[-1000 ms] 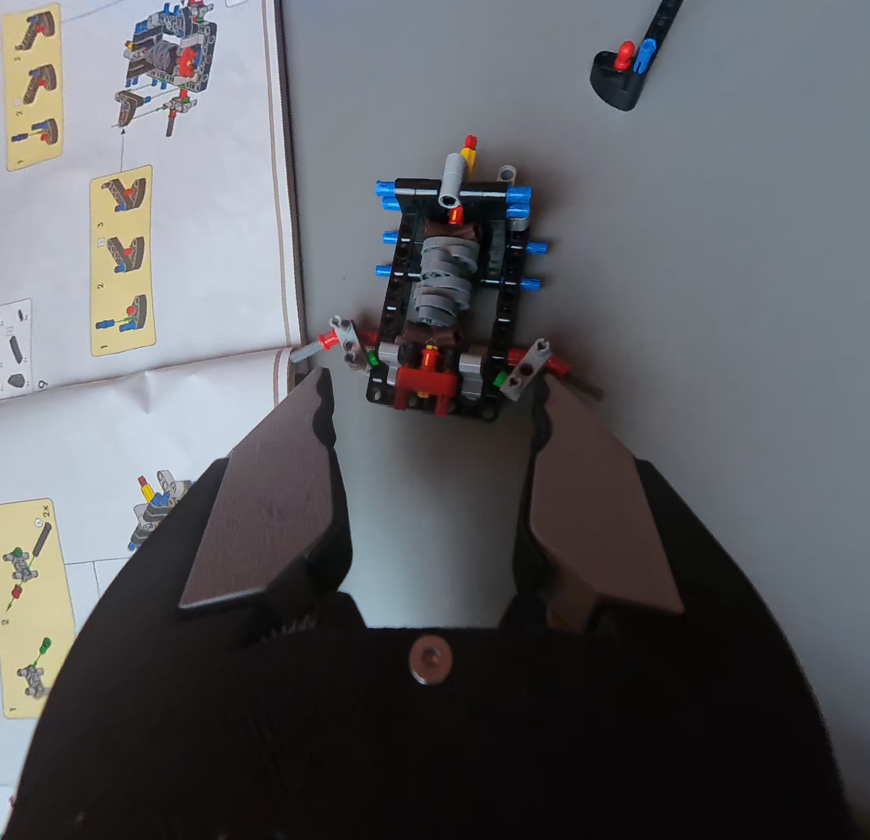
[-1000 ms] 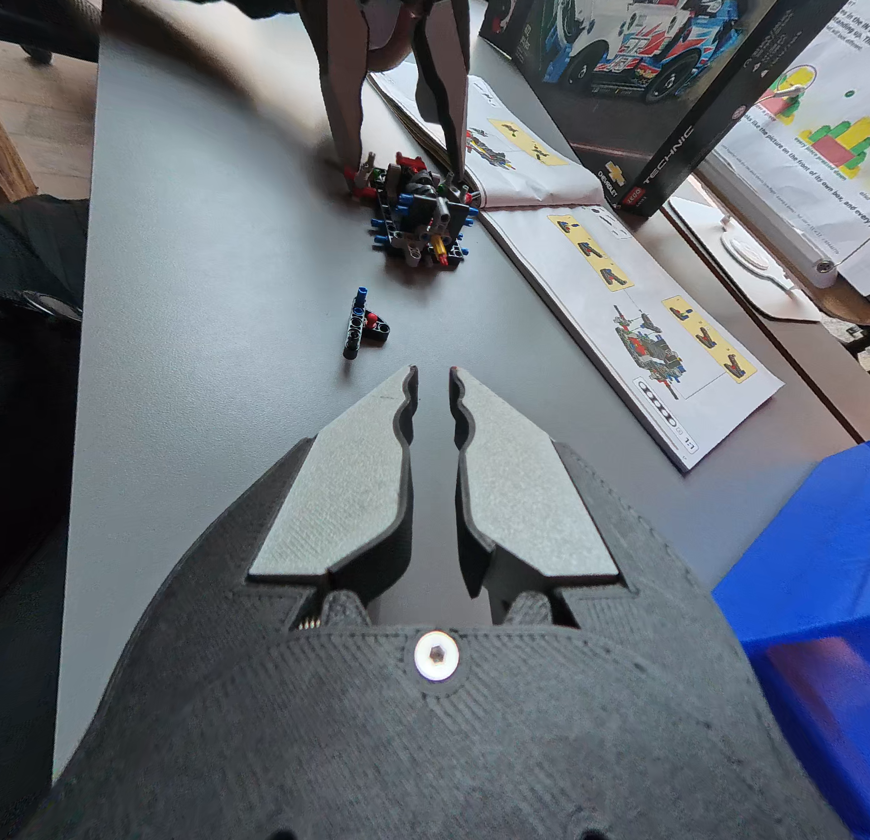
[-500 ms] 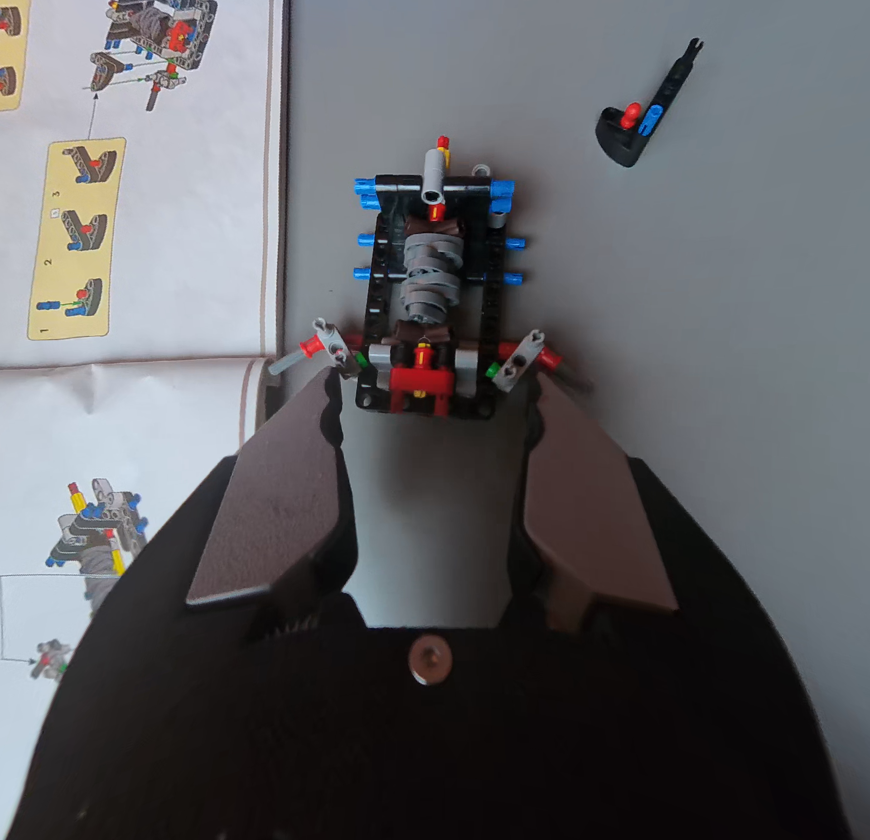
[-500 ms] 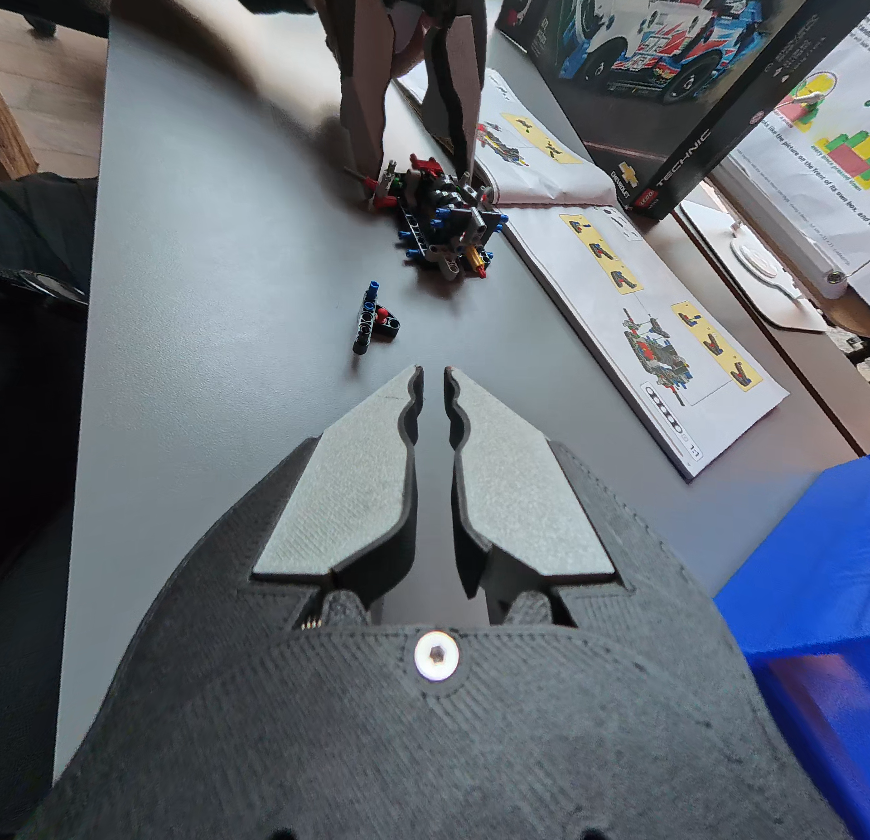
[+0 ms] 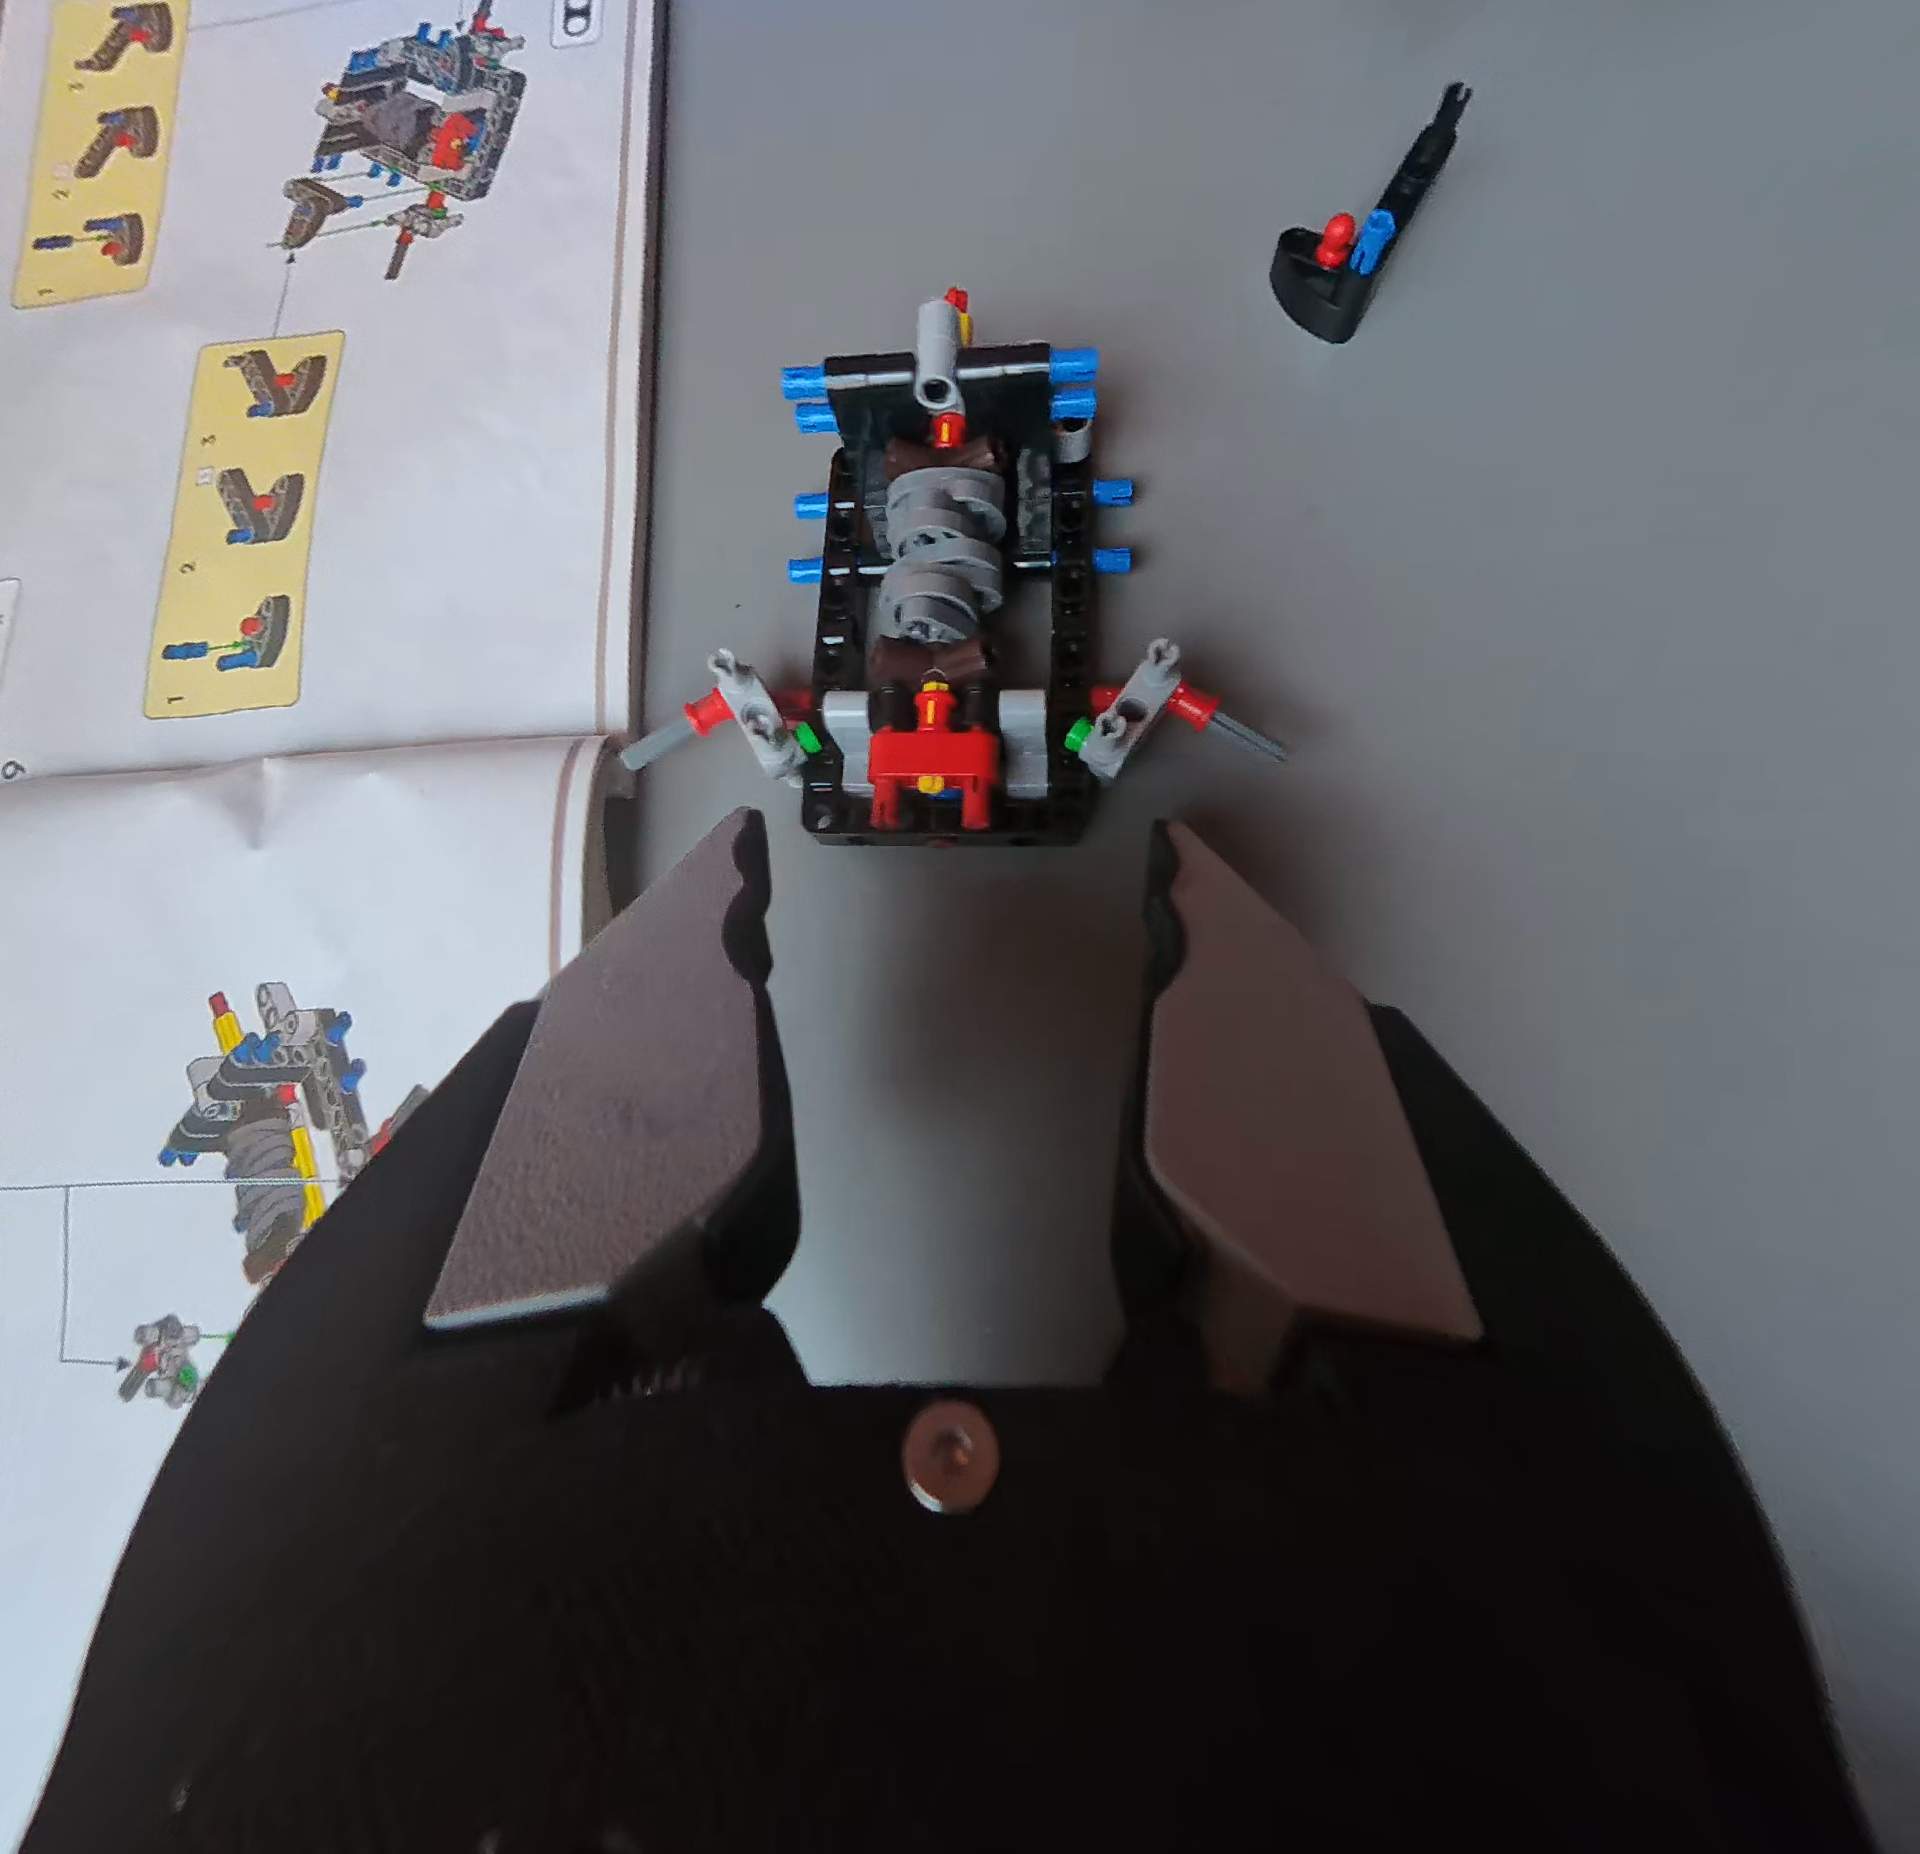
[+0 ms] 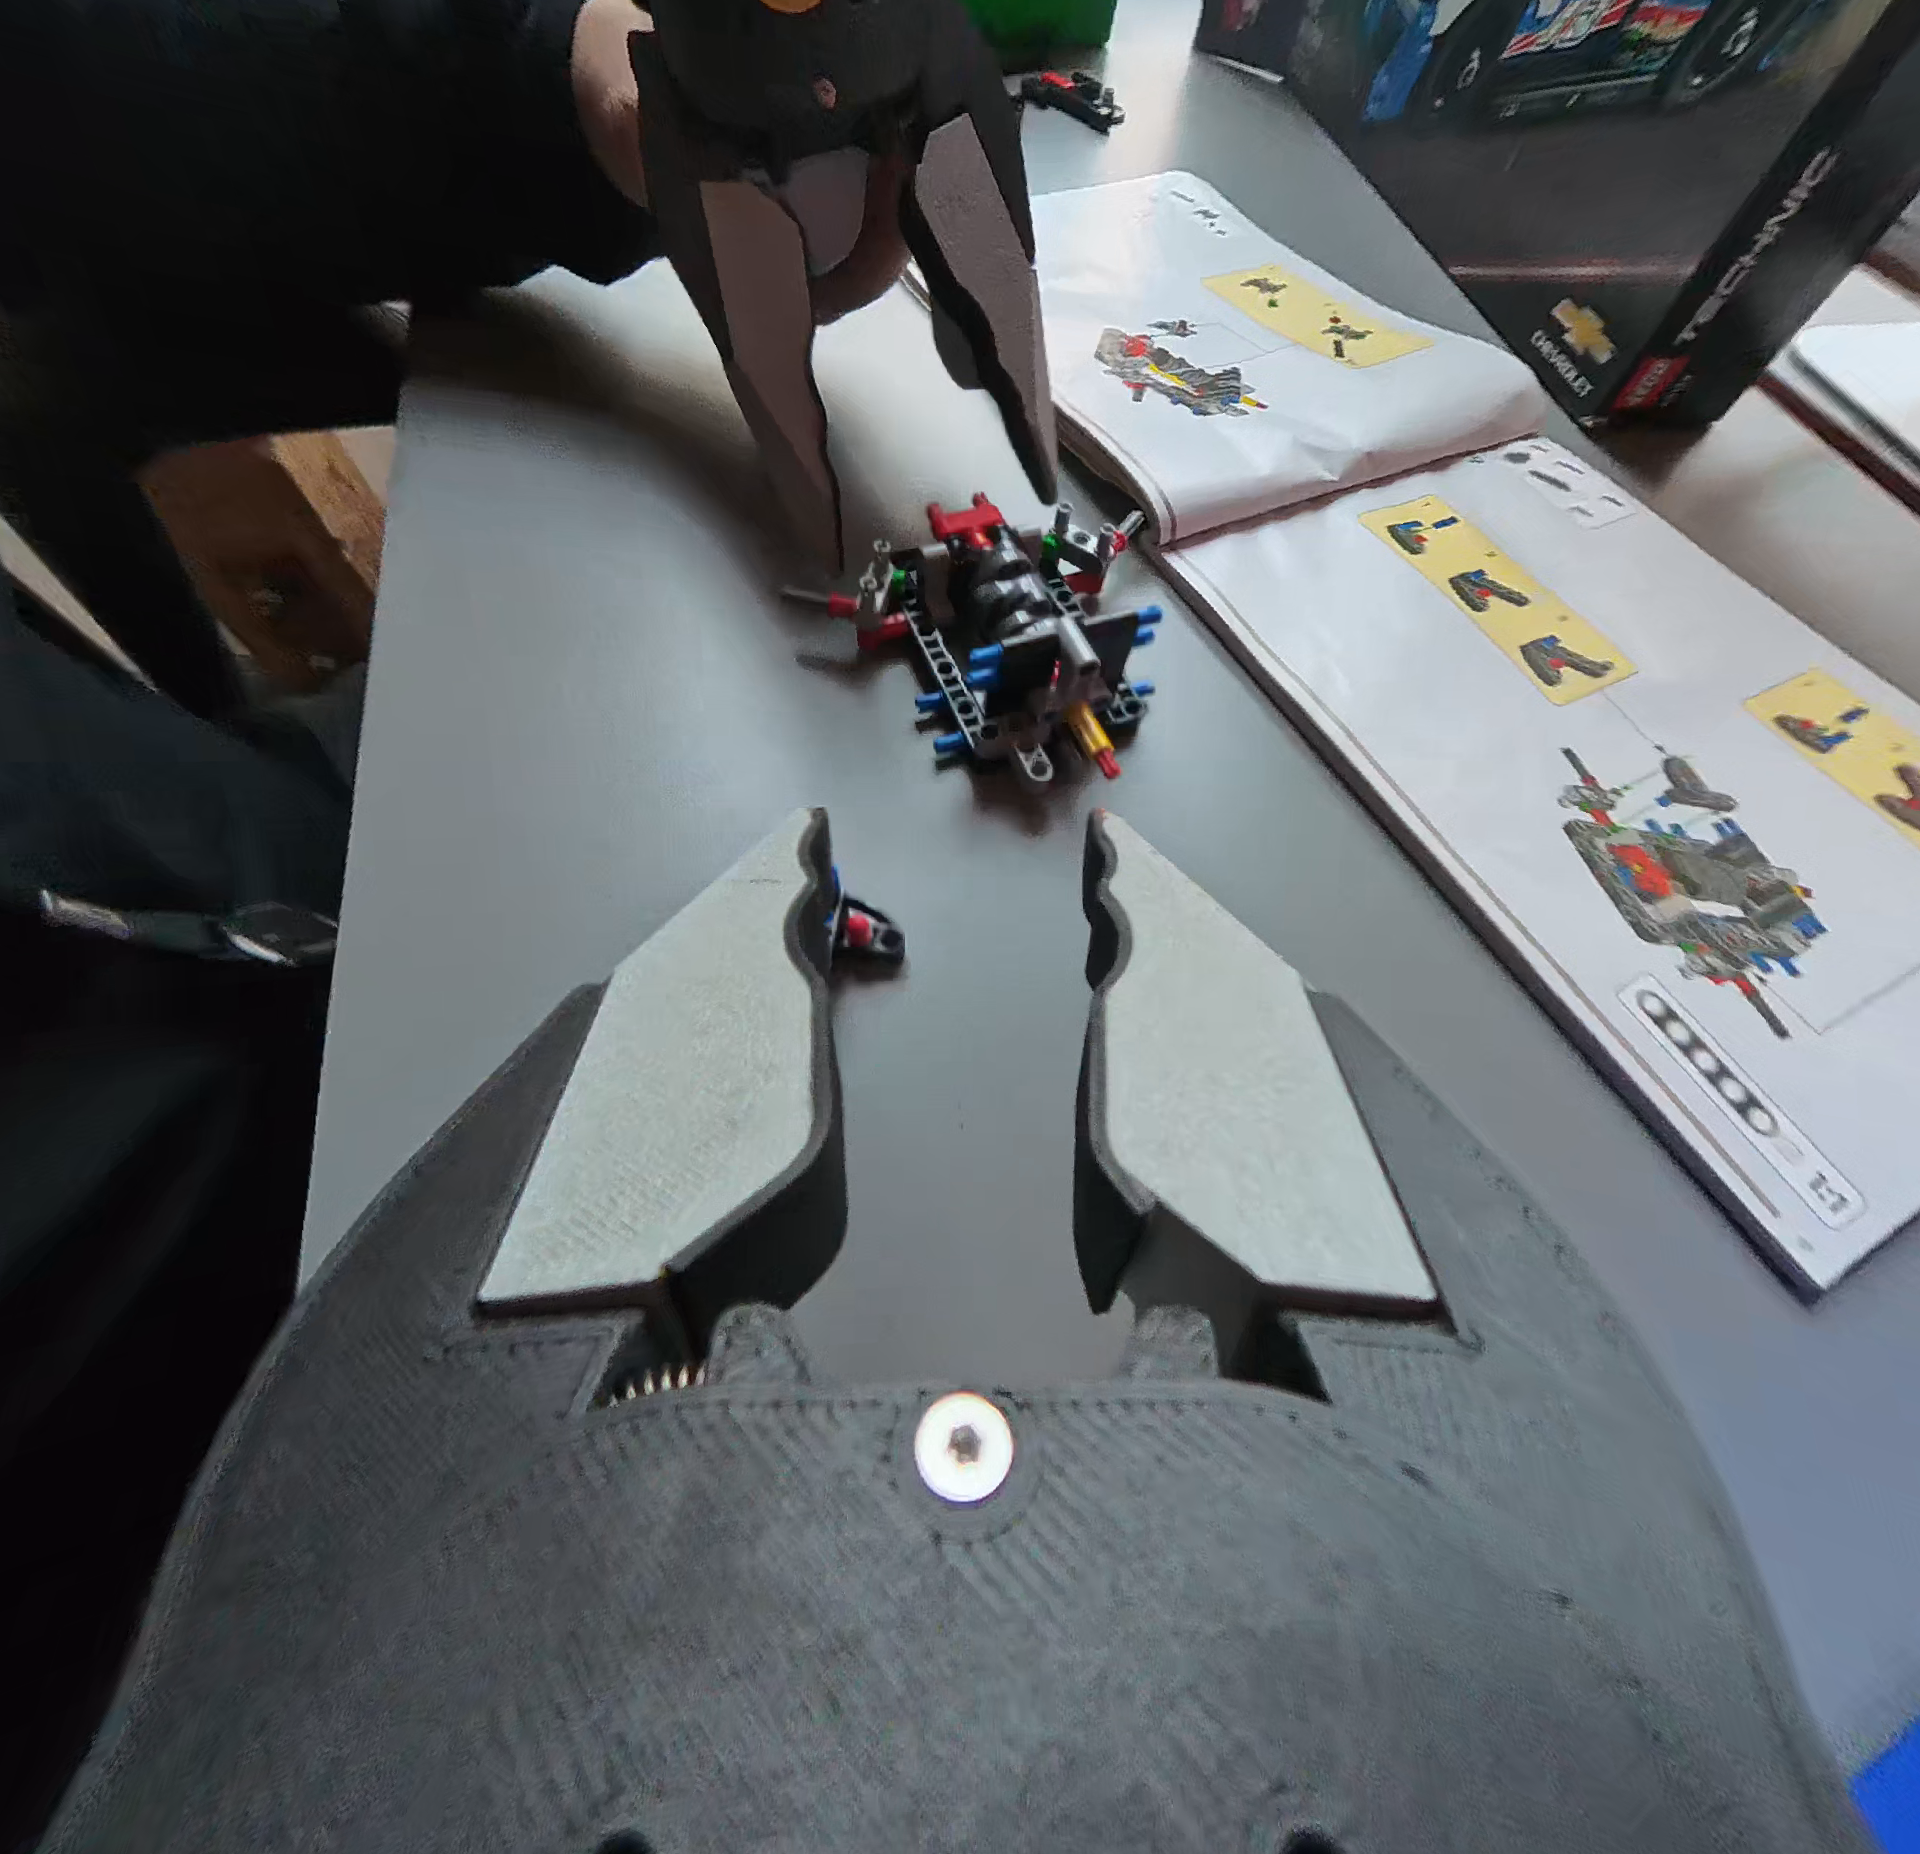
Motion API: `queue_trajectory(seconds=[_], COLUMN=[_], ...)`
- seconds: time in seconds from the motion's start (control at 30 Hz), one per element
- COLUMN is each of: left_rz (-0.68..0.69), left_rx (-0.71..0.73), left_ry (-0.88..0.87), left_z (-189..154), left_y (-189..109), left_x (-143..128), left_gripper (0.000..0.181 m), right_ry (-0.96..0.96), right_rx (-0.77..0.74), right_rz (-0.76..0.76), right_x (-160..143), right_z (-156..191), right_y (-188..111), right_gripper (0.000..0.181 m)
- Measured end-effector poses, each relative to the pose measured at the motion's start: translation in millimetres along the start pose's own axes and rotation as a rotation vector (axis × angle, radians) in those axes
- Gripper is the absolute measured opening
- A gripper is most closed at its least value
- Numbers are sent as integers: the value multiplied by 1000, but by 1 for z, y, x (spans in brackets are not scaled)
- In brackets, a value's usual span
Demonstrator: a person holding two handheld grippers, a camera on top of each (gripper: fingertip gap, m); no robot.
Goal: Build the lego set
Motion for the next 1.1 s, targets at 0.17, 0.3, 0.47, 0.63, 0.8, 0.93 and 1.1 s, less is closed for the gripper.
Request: queue_trajectory(seconds=[0.17,0.3,0.47,0.63,0.8,0.93,1.1], left_rz=[-39,-18,-17,-21,-18,-22,-34], left_rx=[-29,-41,-76,-105,-107,-94,-84], left_ry=[-44,-28,-14,-31,-52,-81,-93], left_z=[8,7,-4,-9,-17,-25,-40], left_y=[-1,7,13,14,13,8,4], left_x=[4,3,2,3,1,-2,-4], left_gripper=[71,72,68,67,68,68,68], right_ry=[16,-68,-39,64,74,48,-28], right_rx=[72,-23,-20,83,166,191,162], right_rz=[87,208,159,198,264,279,281], right_x=[20,9,5,-20,-27,-26,-26], right_z=[-1,-19,-25,-23,-18,-9,-3], right_y=[41,68,54,58,68,69,72], right_gripper=[64,70,65,66,64,60,57])
Point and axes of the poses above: each gripper's, where its closed fingertips meet, y out along the fingers, x out of its top, z = x × y across the jaws, the point moved 1 cm from there along -y, back along the fingers, and after that the axes turned 3 degrees about z, right-handed, at the moved point
